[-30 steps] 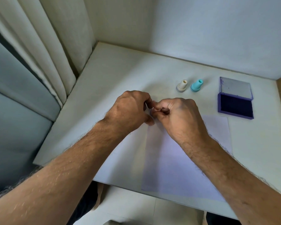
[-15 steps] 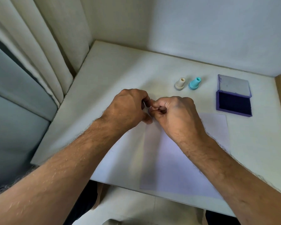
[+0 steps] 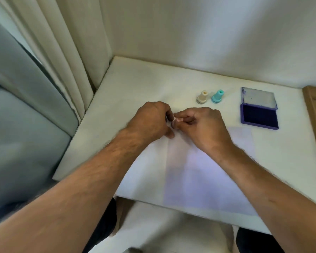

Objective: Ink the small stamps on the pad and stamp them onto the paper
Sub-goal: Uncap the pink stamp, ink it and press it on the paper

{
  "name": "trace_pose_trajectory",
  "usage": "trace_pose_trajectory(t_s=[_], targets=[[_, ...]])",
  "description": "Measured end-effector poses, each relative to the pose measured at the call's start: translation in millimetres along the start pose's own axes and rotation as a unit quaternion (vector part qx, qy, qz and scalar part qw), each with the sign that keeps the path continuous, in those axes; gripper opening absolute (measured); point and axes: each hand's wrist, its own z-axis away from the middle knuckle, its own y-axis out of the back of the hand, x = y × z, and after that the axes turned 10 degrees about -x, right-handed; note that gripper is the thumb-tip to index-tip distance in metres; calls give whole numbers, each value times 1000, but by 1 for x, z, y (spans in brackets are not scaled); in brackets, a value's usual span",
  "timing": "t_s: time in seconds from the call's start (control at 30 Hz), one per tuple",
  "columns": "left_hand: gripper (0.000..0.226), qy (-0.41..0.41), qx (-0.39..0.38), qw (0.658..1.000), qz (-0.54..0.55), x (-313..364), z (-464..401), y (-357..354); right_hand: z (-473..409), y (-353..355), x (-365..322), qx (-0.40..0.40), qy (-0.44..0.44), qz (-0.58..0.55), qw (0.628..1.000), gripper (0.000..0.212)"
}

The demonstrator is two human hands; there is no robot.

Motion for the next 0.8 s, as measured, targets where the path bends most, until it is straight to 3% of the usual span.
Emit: trace_pose_trajectory(t_s=[0.07, 0.13, 0.2, 0.47, 0.63, 0.8], targets=[[46, -1, 4, 1000, 1, 2, 2, 1, 5, 11, -3, 37, -37, -153, 987, 23], [46, 4, 7, 1000, 9, 3, 4, 6, 13, 24, -8, 76, -76, -298, 948, 26], [48, 17, 10, 1000, 21, 6, 4, 13, 23, 36, -15, 85, -95, -371, 920, 26], [46, 7, 65, 994, 89, 41, 6, 24, 55, 53, -9, 129, -155, -475, 857, 27], [46, -11, 58, 996, 62, 68, 2, 7, 54, 61, 12, 159, -179, -510, 826, 27], [31, -60, 89, 994, 16, 82, -4, -19, 36, 63, 33, 174, -197, -524, 810, 25]])
